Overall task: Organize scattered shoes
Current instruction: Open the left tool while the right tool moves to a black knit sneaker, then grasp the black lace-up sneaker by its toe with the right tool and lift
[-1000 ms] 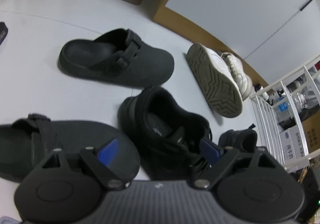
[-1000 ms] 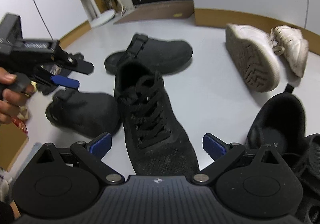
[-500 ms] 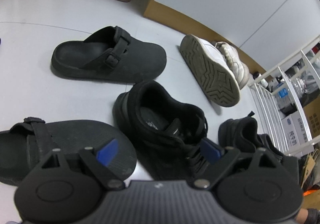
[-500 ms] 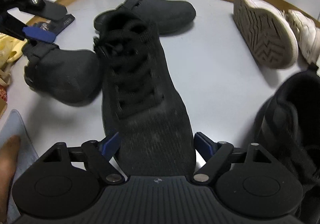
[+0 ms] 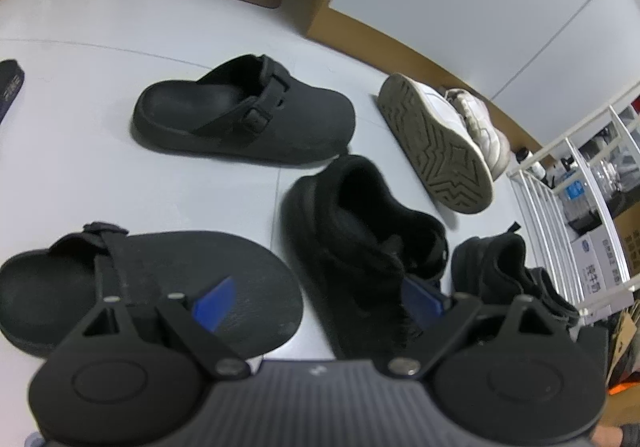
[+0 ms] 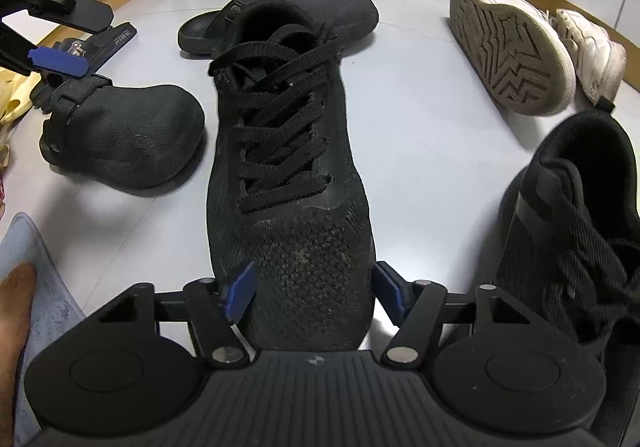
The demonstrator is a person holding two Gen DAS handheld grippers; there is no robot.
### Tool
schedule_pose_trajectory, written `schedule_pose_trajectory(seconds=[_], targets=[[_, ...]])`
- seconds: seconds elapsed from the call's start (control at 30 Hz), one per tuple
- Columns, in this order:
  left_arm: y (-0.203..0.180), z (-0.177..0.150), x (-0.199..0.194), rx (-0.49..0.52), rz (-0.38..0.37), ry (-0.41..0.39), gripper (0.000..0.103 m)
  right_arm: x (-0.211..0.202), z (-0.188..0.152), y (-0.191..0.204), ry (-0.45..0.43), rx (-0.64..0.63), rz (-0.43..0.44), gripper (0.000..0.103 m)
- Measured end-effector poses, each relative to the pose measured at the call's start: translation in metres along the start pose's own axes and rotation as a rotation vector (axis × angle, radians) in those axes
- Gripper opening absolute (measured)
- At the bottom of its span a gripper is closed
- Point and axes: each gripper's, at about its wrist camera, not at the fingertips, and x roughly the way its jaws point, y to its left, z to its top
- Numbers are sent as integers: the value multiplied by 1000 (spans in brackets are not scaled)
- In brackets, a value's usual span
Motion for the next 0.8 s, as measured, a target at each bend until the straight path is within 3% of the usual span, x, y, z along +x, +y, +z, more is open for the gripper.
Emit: schedule_pose_trajectory(seconds=[0.17, 0.23, 0.27, 0.33, 0.37, 0.67, 0.8], targets=[[5, -3, 3, -8, -1, 16, 92, -7, 3, -1, 49, 45, 39, 61], [6, -3, 5, -12, -3, 18, 92, -11, 8, -1, 29, 44, 48, 64], [7, -2, 5, -14, -4, 18, 92, -13, 10, -1, 12, 39, 51, 69], [7, -1, 7, -19, -4, 18, 92, -17, 15, -1, -27, 26, 54, 93], [8, 0, 7, -21, -4, 18, 92, -16, 18, -1, -52, 12, 49, 95], [8, 0, 10, -18, 3, 16, 92, 12, 35, -2, -71, 35, 64, 95], [9, -3, 13, -18, 21, 32, 93, 21, 36, 13, -49, -25, 18, 89]])
